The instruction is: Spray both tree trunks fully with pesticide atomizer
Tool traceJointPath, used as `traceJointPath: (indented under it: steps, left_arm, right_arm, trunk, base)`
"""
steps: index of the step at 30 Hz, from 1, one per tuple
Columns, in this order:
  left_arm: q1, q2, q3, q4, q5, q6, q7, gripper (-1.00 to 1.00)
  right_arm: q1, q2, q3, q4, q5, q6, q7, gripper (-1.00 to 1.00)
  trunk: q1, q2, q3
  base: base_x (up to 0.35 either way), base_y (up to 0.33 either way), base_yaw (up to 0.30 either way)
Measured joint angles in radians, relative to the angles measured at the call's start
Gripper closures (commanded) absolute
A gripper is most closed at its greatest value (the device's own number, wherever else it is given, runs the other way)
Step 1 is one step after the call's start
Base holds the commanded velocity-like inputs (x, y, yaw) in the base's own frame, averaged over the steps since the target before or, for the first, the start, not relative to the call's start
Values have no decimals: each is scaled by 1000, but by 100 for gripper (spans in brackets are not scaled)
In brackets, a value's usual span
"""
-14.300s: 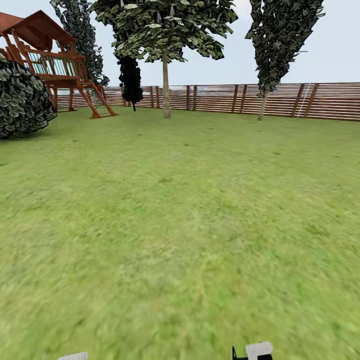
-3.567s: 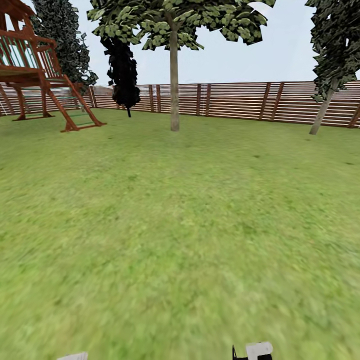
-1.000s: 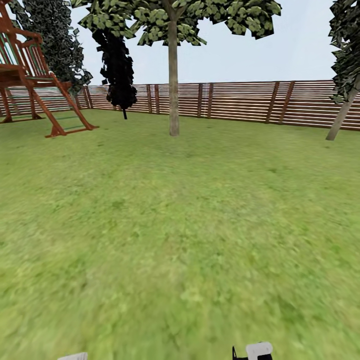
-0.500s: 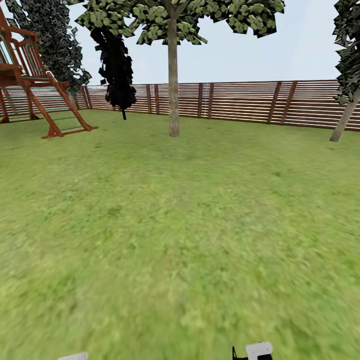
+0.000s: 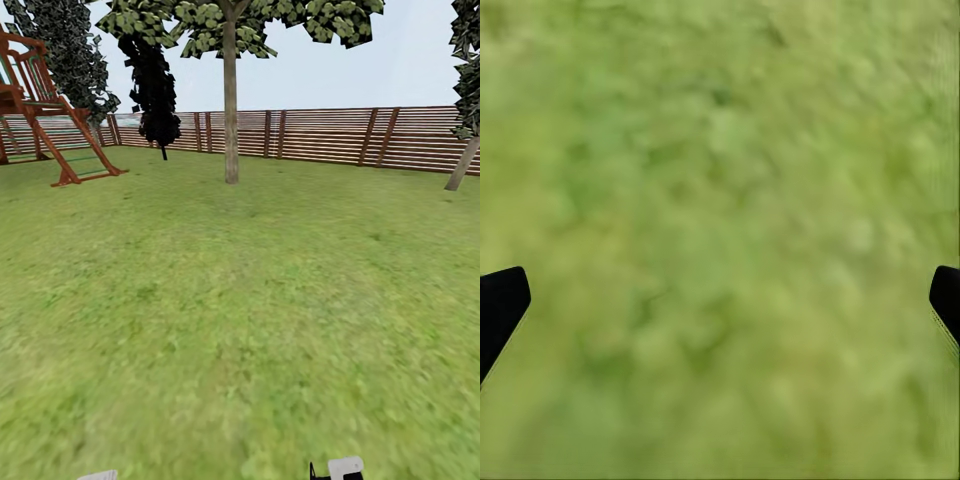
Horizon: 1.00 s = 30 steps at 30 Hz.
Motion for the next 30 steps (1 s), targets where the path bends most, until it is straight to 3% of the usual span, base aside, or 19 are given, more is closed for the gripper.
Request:
traceJointPath:
  steps: [30]
  left_arm:
    - [0, 0, 0, 0, 0, 0, -1, 100]
  right_arm:
    - [0, 0, 0, 0, 0, 0, 0, -100]
  trunk:
    - [0, 0, 0]
  base:
    - [338, 0, 0]
